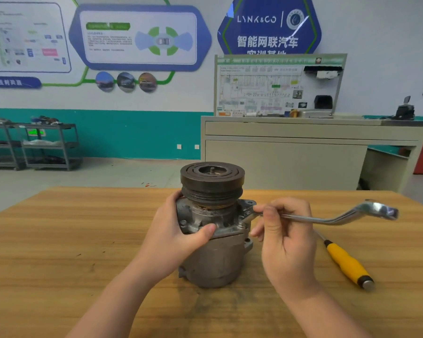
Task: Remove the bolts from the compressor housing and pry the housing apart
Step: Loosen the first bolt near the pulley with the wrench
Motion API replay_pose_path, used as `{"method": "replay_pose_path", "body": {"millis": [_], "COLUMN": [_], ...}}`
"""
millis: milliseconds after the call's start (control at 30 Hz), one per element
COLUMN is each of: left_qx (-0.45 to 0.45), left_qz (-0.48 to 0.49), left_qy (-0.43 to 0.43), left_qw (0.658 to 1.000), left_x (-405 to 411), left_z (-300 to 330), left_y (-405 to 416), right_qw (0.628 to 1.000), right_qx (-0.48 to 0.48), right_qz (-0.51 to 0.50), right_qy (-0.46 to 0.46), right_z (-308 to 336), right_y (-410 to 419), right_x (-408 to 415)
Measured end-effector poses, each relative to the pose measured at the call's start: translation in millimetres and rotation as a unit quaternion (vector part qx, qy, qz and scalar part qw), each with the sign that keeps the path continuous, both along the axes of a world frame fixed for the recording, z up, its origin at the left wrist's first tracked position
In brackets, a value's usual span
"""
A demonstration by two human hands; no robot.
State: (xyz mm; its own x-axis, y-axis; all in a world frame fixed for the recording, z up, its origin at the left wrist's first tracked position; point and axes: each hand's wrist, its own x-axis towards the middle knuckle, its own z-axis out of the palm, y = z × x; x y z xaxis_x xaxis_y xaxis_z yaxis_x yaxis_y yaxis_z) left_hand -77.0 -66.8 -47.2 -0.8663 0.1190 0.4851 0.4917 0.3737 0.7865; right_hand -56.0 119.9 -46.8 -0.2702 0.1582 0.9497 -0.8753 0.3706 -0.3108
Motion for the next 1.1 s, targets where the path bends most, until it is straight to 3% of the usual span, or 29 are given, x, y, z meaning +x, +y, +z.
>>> {"method": "replay_pose_path", "body": {"millis": [367,433,500,567,700,800,867,933,1033,1100], "left_qx": [-0.008,-0.007,0.002,0.002,0.001,0.006,0.008,0.008,0.013,0.017], "left_qz": [0.016,0.018,0.016,0.016,0.018,0.021,0.018,0.011,0.009,0.005], "left_qy": [0.011,0.012,0.006,0.001,-0.001,0.000,0.002,0.001,0.007,0.006], "left_qw": [1.000,1.000,1.000,1.000,1.000,1.000,1.000,1.000,1.000,1.000], "left_x": [-1.5,-0.3,-0.9,-1.2,2.3,0.1,-2.6,-4.2,-2.5,-3.6], "left_z": [-1.5,-0.8,-1.5,-3.0,-0.9,-2.5,-3.6,-4.9,-3.5,-4.2], "left_y": [0.7,1.1,0.6,0.4,1.1,0.3,-0.5,-1.7,-1.3,-1.3], "right_qw": [0.976,0.979,0.998,0.990,0.931,0.862,0.836,0.852,0.938,0.967], "right_qx": [0.173,0.162,0.044,-0.124,-0.303,-0.375,-0.398,-0.381,-0.265,-0.198], "right_qz": [-0.085,-0.080,-0.027,0.057,0.146,0.231,0.285,0.286,0.156,0.099], "right_qy": [0.099,0.096,0.037,-0.027,-0.140,-0.251,-0.248,-0.219,-0.160,-0.125], "right_z": [-4.7,-7.6,-7.3,-4.5,4.1,13.0,18.2,20.0,15.4,12.0], "right_y": [-11.0,-12.0,-15.2,-18.8,-9.0,5.1,12.0,13.3,9.4,3.4], "right_x": [4.2,3.9,5.4,6.9,-1.5,-7.6,-10.4,-7.9,-2.6,1.3]}}
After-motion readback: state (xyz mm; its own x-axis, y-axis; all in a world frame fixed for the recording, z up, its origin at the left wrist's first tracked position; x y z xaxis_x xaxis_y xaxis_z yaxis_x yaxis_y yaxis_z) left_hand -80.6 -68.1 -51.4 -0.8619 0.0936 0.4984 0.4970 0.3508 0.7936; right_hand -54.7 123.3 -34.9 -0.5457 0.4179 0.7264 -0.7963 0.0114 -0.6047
